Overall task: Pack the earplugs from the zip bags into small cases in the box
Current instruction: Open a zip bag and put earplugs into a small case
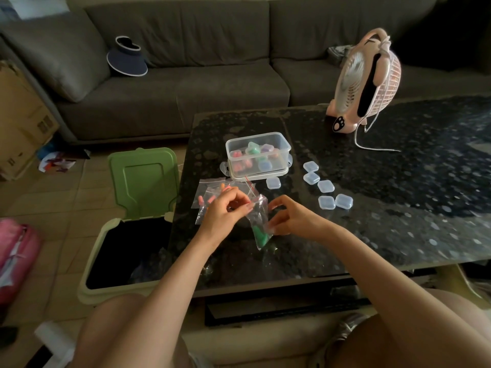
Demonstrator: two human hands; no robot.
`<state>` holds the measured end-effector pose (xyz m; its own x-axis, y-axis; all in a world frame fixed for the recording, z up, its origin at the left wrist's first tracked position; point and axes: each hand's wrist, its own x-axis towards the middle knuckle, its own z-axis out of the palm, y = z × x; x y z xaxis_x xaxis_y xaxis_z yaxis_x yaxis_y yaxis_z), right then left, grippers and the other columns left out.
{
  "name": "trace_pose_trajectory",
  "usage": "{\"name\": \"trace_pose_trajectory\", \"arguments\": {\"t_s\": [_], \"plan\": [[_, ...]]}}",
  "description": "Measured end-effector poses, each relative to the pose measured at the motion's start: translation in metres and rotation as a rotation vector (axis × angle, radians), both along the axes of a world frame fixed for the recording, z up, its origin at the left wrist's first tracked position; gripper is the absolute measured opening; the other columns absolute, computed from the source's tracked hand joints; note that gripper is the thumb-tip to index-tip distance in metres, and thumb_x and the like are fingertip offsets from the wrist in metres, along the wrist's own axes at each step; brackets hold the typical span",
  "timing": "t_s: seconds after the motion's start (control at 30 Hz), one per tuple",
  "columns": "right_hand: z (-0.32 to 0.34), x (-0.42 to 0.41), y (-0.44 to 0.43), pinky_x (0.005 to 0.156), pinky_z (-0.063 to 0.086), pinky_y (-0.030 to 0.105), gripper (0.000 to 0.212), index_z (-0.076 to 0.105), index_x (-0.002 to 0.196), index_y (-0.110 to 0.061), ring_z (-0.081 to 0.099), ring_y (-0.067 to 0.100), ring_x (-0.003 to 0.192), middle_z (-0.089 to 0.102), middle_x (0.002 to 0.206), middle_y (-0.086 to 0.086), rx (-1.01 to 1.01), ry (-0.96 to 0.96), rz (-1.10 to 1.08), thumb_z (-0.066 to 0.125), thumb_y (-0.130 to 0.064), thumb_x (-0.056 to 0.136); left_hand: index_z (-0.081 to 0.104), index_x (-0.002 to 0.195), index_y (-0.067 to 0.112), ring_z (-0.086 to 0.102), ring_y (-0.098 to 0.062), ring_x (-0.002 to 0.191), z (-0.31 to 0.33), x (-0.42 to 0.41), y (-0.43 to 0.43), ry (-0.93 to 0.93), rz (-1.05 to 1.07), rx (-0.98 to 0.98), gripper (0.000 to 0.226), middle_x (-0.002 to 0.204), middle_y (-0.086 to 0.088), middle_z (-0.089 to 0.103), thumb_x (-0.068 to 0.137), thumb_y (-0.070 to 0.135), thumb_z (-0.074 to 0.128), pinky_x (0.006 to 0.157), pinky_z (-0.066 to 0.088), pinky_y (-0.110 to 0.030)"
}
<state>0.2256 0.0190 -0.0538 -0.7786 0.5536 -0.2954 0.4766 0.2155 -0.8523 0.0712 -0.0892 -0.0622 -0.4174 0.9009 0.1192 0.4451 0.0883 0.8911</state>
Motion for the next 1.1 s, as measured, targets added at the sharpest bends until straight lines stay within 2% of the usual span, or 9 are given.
{"name": "trace_pose_trajectory", "arguments": {"t_s": [0.07, 0.13, 0.2, 0.3, 0.4, 0.57, 0.83, 1.0, 1.1], "plan": [[-0.001, 0.001, -0.001, 0.076, 0.057, 0.032, 0.039, 0.045, 0.106, -0.012, 0.065, 0.02, 0.077, 0.066, 0.088, 0.012, -0.032, 0.0, -0.02, 0.064, 0.009, 0.08, 0.063, 0.079, 0.02, 0.047, 0.021, 0.104, -0.008, -0.008, 0.002, -0.082, 0.042, -0.022, 0.011, 0.097, 0.027, 0.058, 0.086, 0.028, 0.065, 0.114, -0.004, -0.015], [0.0, 0.003, 0.0, 0.066, 0.059, 0.028, 0.032, 0.049, 0.097, -0.009, 0.066, 0.021, 0.066, 0.066, 0.082, 0.018, -0.051, 0.037, -0.063, 0.063, 0.013, 0.079, 0.059, 0.073, 0.022, 0.062, 0.001, 0.098, -0.011, -0.011, -0.001, -0.176, 0.042, -0.008, 0.017, 0.119, 0.024, 0.058, 0.086, 0.031, 0.064, 0.113, 0.027, -0.048], [0.001, 0.007, 0.003, 0.061, 0.059, 0.027, 0.025, 0.054, 0.087, -0.006, 0.067, 0.02, 0.06, 0.066, 0.074, 0.017, -0.039, 0.08, -0.102, 0.065, 0.014, 0.078, 0.055, 0.073, 0.011, 0.066, -0.008, 0.082, -0.011, -0.011, -0.002, -0.234, 0.074, -0.008, 0.019, 0.132, 0.004, 0.054, 0.089, 0.02, 0.061, 0.087, 0.054, -0.033], [0.006, 0.013, 0.007, 0.063, 0.058, 0.025, 0.016, 0.064, 0.08, -0.004, 0.067, 0.017, 0.06, 0.068, 0.068, 0.01, -0.032, 0.104, -0.102, 0.068, 0.01, 0.077, 0.052, 0.078, 0.006, 0.066, -0.01, 0.071, -0.014, -0.008, -0.004, -0.239, 0.107, -0.057, 0.016, 0.104, -0.012, 0.061, 0.091, 0.013, 0.057, 0.066, 0.056, -0.02], [0.004, 0.014, 0.008, 0.064, 0.057, 0.023, 0.022, 0.068, 0.081, -0.009, 0.066, 0.014, 0.061, 0.068, 0.069, 0.007, 0.028, 0.089, -0.116, 0.065, 0.012, 0.076, 0.052, 0.084, 0.003, 0.067, -0.012, 0.063, -0.017, -0.007, -0.005, -0.352, 0.091, -0.103, 0.011, 0.082, -0.014, 0.062, 0.093, 0.009, 0.053, 0.063, 0.058, -0.023], [-0.012, 0.01, 0.005, 0.078, 0.051, 0.026, 0.048, 0.069, 0.104, -0.018, 0.058, 0.013, 0.083, 0.067, 0.102, 0.005, 0.43, -0.054, -0.069, 0.05, 0.014, 0.075, 0.052, 0.086, 0.002, 0.067, -0.015, 0.067, -0.019, -0.004, -0.005, -0.413, 0.044, -0.112, 0.01, 0.081, -0.012, 0.063, 0.095, 0.007, 0.05, 0.065, 0.058, -0.025], [-0.006, 0.01, 0.004, 0.057, 0.051, 0.013, 0.018, 0.071, 0.084, -0.006, 0.064, 0.01, 0.06, 0.068, 0.074, 0.007, 0.152, 0.085, -0.155, 0.065, 0.01, 0.077, 0.054, 0.087, 0.001, 0.068, -0.016, 0.071, -0.017, -0.002, -0.005, -0.401, 0.035, -0.106, 0.01, 0.084, -0.012, 0.064, 0.094, 0.008, 0.051, 0.068, 0.058, -0.026], [-0.003, 0.009, 0.005, 0.063, 0.054, 0.019, 0.04, 0.07, 0.093, -0.013, 0.064, 0.01, 0.063, 0.067, 0.079, 0.009, 0.172, 0.175, -0.081, 0.06, 0.02, 0.073, 0.054, 0.084, 0.003, 0.068, -0.014, 0.064, -0.017, -0.001, -0.002, -0.47, 0.047, -0.132, 0.014, 0.081, -0.013, 0.064, 0.096, 0.009, 0.048, 0.063, 0.058, -0.025], [-0.002, 0.01, 0.004, 0.063, 0.054, 0.018, 0.031, 0.071, 0.086, -0.009, 0.066, 0.009, 0.063, 0.071, 0.081, 0.012, 0.187, 0.177, -0.075, 0.062, 0.018, 0.074, 0.053, 0.084, 0.003, 0.068, -0.012, 0.06, -0.017, 0.0, -0.002, -0.459, 0.059, -0.153, 0.017, 0.078, -0.012, 0.064, 0.098, 0.009, 0.044, 0.061, 0.058, -0.024]]}}
